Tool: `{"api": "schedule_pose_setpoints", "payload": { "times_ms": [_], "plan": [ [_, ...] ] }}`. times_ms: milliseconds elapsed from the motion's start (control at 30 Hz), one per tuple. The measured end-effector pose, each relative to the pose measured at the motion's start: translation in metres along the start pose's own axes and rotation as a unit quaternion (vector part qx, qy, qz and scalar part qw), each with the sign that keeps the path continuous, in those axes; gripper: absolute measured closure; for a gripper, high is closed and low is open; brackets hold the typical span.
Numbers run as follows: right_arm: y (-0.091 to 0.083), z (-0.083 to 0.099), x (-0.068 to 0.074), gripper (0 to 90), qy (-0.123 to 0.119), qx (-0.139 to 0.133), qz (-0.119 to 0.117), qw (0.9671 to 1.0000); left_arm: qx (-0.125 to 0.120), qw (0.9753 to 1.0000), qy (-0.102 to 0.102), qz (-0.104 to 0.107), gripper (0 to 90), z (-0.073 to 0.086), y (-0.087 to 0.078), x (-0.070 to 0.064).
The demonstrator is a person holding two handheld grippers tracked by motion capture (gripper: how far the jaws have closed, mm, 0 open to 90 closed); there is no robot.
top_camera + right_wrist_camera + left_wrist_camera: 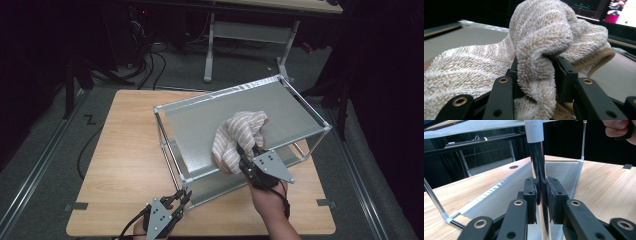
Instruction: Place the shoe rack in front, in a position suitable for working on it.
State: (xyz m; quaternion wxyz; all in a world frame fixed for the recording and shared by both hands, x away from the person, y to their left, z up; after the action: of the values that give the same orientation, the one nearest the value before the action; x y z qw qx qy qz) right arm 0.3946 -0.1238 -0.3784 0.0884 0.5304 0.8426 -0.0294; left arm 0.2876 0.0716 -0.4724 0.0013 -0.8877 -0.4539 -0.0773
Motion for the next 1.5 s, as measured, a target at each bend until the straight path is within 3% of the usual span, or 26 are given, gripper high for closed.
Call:
{"api": "schedule_pose_setpoints", "payload": {
  "times_ms": [400,567,800,967,1167,1500],
  "plan": [
    [-0.003,0.015,-0.082,63.4,0.004,0.011,0.077,0.997,0.007,1.0,0.002,-0.001,78.5,-0.001,-0.007,0.002],
    [-0.004,0.021,-0.118,63.4,0.003,0.02,0.111,0.9936,0.013,0.9999,0.003,-0.005,78.5,-0.001,-0.01,0.006],
    [-0.005,0.026,-0.152,63.2,0.002,0.028,0.148,0.9886,0.022,0.9996,0.002,-0.021,78.5,0.0,-0.02,0.021],
    [-0.006,0.029,-0.166,63.2,0.005,0.029,0.168,0.9853,0.027,0.9989,0.005,-0.037,78.6,0.001,-0.033,0.034],
    [-0.006,0.031,-0.174,63.6,0.009,0.031,0.18,0.9831,0.024,0.9981,-0.005,-0.057,79.0,0.002,-0.043,0.045],
    [-0.003,0.03,-0.168,66.7,0.025,0.034,0.18,0.9829,0.019,0.9975,-0.016,-0.067,79.4,0.003,-0.042,0.044]
  ]
}}
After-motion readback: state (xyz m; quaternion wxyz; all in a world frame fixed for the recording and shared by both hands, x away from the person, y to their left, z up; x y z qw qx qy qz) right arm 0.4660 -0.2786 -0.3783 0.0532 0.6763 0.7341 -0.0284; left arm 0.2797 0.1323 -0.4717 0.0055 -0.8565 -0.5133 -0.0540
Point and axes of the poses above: each handheld gripper's, and its own axes: y roughly forward along the jaws, z roughly out of its underside, x roughly to its left, the point moved 8 cm from there along y, roughly forward along the jaws, and after that the axes turned 12 degrees about -x, right-handed, at the moved point
